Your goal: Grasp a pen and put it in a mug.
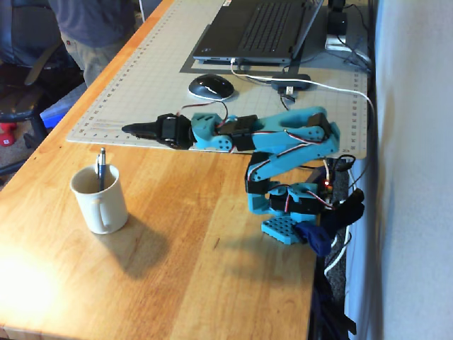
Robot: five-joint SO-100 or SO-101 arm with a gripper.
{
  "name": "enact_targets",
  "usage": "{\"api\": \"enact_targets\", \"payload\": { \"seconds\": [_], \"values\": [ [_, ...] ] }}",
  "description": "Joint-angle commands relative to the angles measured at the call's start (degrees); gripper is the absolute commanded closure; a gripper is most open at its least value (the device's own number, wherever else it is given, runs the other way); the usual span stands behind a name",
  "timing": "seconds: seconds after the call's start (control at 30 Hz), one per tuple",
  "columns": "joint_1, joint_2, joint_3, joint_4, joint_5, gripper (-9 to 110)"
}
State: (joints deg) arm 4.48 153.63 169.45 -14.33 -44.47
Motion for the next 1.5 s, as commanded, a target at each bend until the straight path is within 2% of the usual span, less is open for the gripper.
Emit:
{"api": "enact_targets", "payload": {
  "seconds": [0.0, 0.2, 0.33, 0.43, 0.67, 0.87, 1.27, 1.47],
  "values": [
    [-0.62, 4.48, 1.67, -1.23, 16.44, 87],
    [-0.53, 10.28, 7.56, -1.23, 41.75, 87],
    [-0.62, 13.01, 10.11, -0.97, 50.80, 87],
    [-0.70, 14.85, 10.37, 3.34, 51.06, 87],
    [-0.62, 26.72, 10.37, 27.86, 50.98, 93],
    [-0.62, 35.07, 10.46, 43.42, 50.98, 100],
    [-0.53, 36.83, 10.46, 71.10, 50.80, 100],
    [-0.26, 38.14, 10.46, 80.51, 50.80, 100]
  ]
}}
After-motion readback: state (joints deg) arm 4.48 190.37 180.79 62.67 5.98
